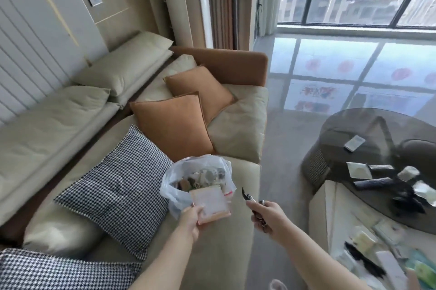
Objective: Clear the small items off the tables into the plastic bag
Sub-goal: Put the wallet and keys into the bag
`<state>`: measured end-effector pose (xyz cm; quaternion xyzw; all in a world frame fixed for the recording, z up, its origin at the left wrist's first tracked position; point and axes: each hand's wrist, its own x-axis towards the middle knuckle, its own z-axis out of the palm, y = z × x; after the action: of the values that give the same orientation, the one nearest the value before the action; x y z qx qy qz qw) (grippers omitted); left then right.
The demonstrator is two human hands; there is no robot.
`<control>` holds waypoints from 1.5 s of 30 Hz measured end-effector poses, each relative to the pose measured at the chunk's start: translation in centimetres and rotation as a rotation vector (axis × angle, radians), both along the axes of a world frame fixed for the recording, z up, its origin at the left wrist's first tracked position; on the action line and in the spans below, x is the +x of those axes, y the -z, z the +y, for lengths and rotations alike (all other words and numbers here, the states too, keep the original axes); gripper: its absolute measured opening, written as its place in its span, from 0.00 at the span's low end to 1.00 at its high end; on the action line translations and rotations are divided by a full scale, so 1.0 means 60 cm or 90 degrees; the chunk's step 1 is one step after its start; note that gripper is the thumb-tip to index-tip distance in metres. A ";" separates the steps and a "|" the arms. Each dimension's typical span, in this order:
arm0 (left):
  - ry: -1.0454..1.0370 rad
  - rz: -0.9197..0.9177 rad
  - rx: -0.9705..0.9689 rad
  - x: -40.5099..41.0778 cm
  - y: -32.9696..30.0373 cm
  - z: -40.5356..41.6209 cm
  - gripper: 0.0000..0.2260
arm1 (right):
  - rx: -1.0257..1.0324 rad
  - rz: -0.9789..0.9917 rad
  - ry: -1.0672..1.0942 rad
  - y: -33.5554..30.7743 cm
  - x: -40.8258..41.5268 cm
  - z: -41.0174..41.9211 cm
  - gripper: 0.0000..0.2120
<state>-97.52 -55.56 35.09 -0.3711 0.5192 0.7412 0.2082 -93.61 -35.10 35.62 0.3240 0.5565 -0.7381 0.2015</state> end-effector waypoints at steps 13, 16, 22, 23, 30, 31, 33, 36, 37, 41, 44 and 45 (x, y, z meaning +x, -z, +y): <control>-0.221 -0.120 -0.018 -0.197 0.083 0.011 0.05 | 0.153 -0.151 -0.286 0.142 -0.331 -0.010 0.10; -0.252 -0.151 -0.041 -0.234 0.122 0.010 0.04 | 0.177 -0.169 -0.304 0.182 -0.373 -0.024 0.08; -0.229 -0.167 -0.138 -0.296 0.249 -0.018 0.13 | 0.230 -0.195 -0.349 0.280 -0.430 -0.078 0.03; -0.215 -0.167 -0.156 -0.305 0.271 -0.025 0.17 | 0.243 -0.192 -0.365 0.298 -0.438 -0.090 0.04; -0.131 -0.235 -0.281 -0.340 0.384 -0.061 0.27 | 0.219 -0.158 -0.437 0.405 -0.476 -0.166 0.17; -0.112 -0.255 -0.312 -0.337 0.389 -0.065 0.28 | 0.212 -0.160 -0.425 0.413 -0.473 -0.169 0.21; -0.079 -0.272 -0.342 -0.324 0.394 -0.071 0.29 | 0.202 -0.164 -0.383 0.418 -0.464 -0.170 0.23; -0.064 -0.254 -0.316 -0.304 0.385 -0.077 0.26 | 0.202 -0.168 -0.299 0.408 -0.451 -0.158 0.19; -0.055 -0.247 -0.308 -0.300 0.378 -0.079 0.24 | 0.193 -0.171 -0.272 0.400 -0.446 -0.152 0.17; -0.004 -0.192 -0.236 -0.282 0.335 -0.064 0.19 | 0.170 -0.175 -0.178 0.354 -0.416 -0.124 0.13; 0.079 -0.147 -0.214 -0.273 0.306 -0.032 0.15 | 0.154 -0.164 -0.123 0.322 -0.377 -0.098 0.14; 0.115 -0.130 -0.212 -0.270 0.300 -0.018 0.14 | 0.158 -0.156 -0.114 0.314 -0.362 -0.089 0.13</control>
<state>-113.71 -56.65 17.09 -0.4255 0.6421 0.5819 0.2608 -115.34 -40.43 16.80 0.3831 0.6413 -0.5976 0.2913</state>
